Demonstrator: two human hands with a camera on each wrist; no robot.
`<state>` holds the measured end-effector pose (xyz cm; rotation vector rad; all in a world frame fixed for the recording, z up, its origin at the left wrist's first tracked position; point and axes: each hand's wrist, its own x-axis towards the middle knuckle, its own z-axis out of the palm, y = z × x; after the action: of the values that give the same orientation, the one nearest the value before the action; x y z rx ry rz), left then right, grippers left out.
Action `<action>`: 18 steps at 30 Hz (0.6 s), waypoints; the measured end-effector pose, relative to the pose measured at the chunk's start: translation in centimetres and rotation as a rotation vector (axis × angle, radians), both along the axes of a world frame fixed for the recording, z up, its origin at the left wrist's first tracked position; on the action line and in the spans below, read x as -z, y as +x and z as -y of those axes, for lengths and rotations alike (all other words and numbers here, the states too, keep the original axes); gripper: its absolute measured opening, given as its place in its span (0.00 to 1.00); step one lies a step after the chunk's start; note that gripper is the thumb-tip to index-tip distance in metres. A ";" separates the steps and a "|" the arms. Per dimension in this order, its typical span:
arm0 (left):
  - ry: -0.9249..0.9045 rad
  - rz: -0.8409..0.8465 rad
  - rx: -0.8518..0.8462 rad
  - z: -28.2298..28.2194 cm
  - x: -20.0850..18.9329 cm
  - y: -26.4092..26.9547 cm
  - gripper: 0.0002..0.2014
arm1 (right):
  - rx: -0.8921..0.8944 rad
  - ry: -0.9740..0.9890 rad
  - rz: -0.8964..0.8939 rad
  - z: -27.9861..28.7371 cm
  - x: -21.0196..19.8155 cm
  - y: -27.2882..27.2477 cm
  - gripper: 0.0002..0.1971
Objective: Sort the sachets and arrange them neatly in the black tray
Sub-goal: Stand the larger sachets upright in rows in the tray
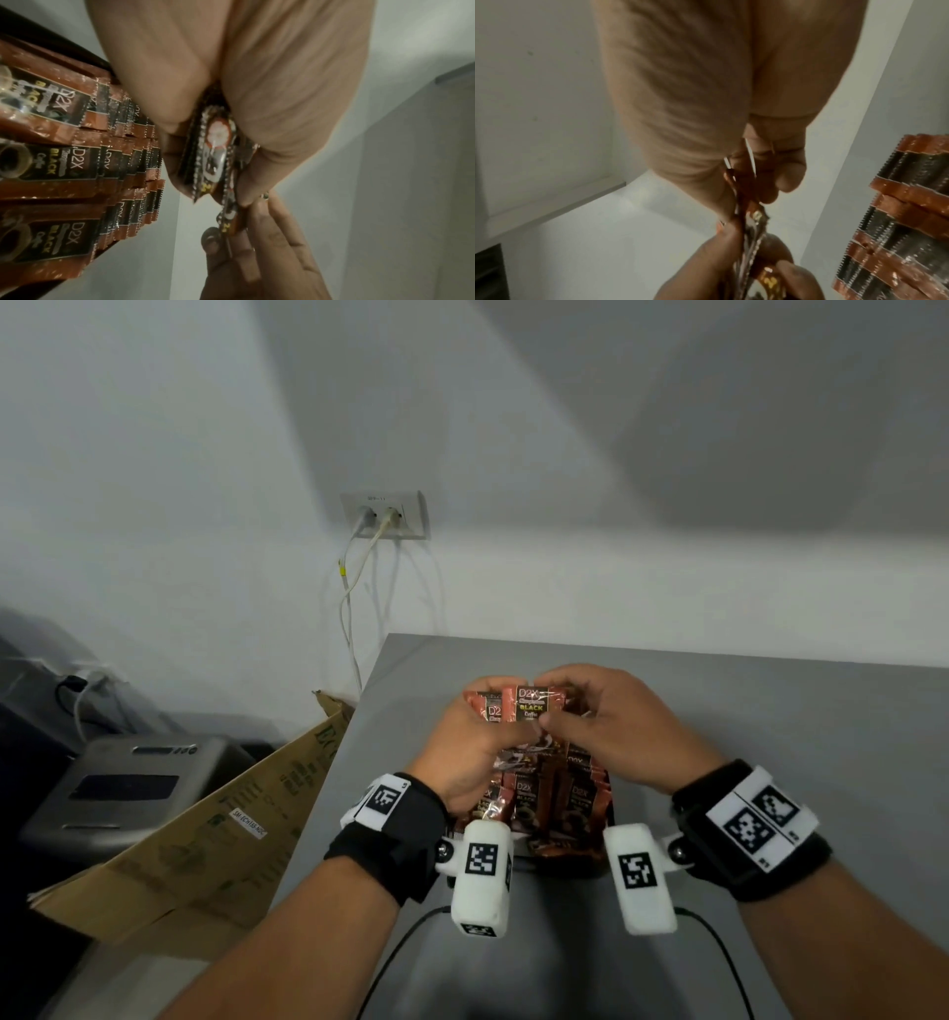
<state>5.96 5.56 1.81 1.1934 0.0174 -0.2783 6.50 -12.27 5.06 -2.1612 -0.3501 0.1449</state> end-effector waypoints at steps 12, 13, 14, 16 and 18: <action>0.151 -0.162 -0.127 -2.0 2.8 -0.1 0.18 | 0.046 -0.404 0.030 4.2 6.8 -2.4 0.16; 0.154 -0.170 -0.124 -1.9 3.0 -0.2 0.18 | 0.028 -0.445 0.043 4.1 7.5 -2.6 0.15; 0.159 -0.176 -0.121 -1.9 3.2 -0.2 0.17 | 0.021 -0.479 0.054 4.0 8.1 -2.7 0.14; 0.169 -0.176 -0.112 -1.8 3.3 -0.4 0.15 | 0.016 -0.507 0.062 3.8 8.9 -2.8 0.10; 0.179 -0.170 -0.100 -1.9 3.3 -0.5 0.14 | 0.003 -0.516 0.055 3.6 9.5 -2.8 0.08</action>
<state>5.42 7.44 -1.53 1.3395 0.2543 -0.2941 3.65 -15.85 -4.44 -2.6794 -0.3694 0.1906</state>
